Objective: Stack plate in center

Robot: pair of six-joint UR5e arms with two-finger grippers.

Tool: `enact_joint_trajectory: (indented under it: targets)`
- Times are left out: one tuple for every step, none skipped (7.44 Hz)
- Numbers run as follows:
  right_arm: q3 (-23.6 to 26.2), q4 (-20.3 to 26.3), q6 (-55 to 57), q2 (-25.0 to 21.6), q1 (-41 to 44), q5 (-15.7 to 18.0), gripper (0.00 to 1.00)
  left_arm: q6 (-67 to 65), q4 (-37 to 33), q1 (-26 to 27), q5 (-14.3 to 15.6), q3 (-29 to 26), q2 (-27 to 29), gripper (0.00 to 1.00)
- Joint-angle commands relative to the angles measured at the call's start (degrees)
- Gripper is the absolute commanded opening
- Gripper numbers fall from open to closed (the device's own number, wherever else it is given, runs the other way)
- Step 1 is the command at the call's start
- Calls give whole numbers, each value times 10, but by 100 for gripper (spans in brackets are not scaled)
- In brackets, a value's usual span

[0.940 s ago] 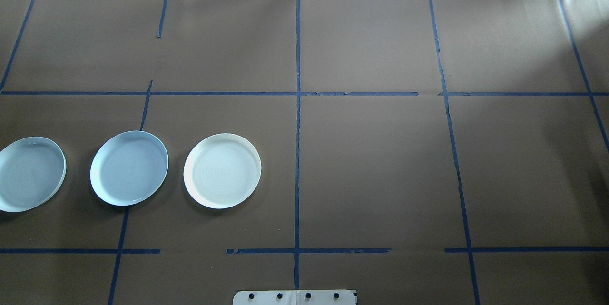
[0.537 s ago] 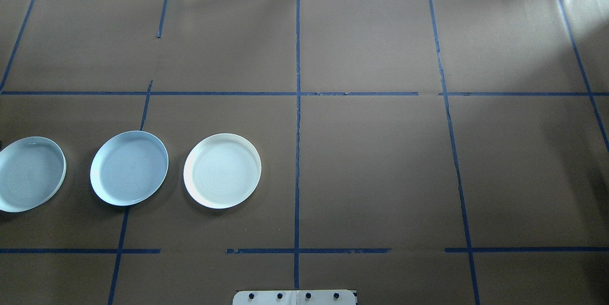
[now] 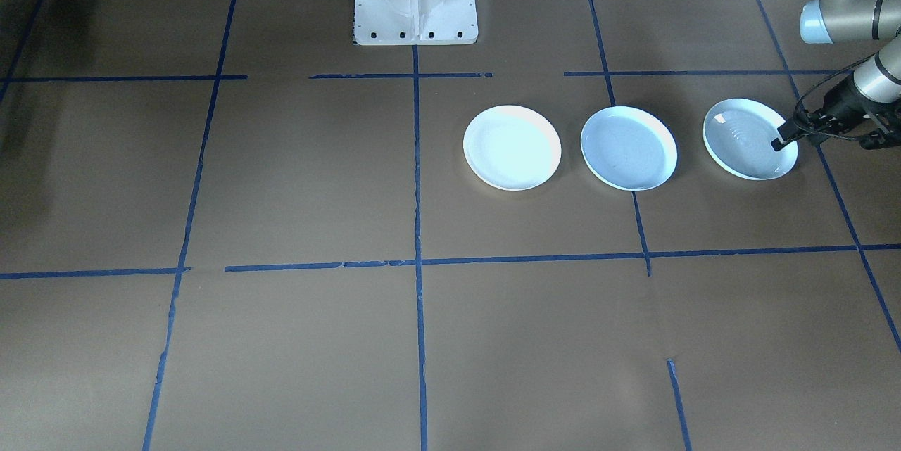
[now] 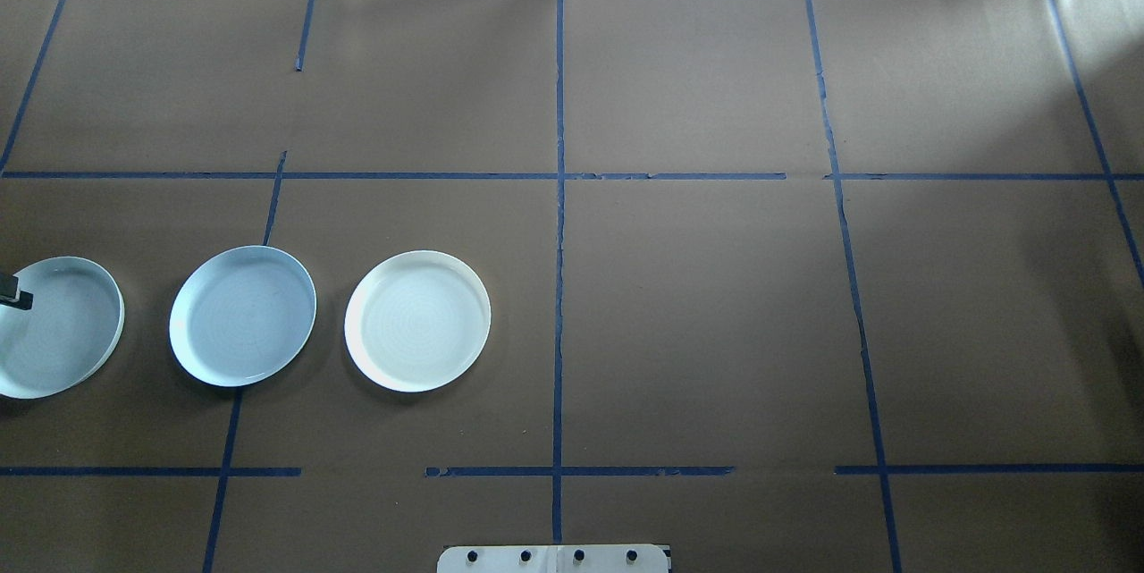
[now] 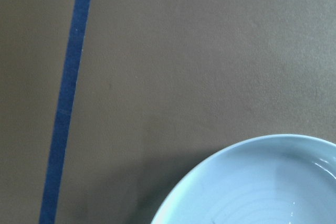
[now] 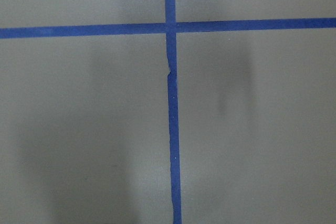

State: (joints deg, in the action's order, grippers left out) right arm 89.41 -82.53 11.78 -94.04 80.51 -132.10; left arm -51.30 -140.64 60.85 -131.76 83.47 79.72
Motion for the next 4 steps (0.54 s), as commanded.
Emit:
enact_joint_trajectory:
  targets:
    - [0,0,0,0,-1,0,100,2,1,-6,0,-4,0,83]
    - [0,0,0,0,0,0,100,3,3,-6,1,-5,-1,82]
    - [0,0,0,0,0,0,100,3,4,-9,1,-9,-1,82]
    - [0,0,0,0,0,0,100,4,3,-10,1,-9,-5,78]
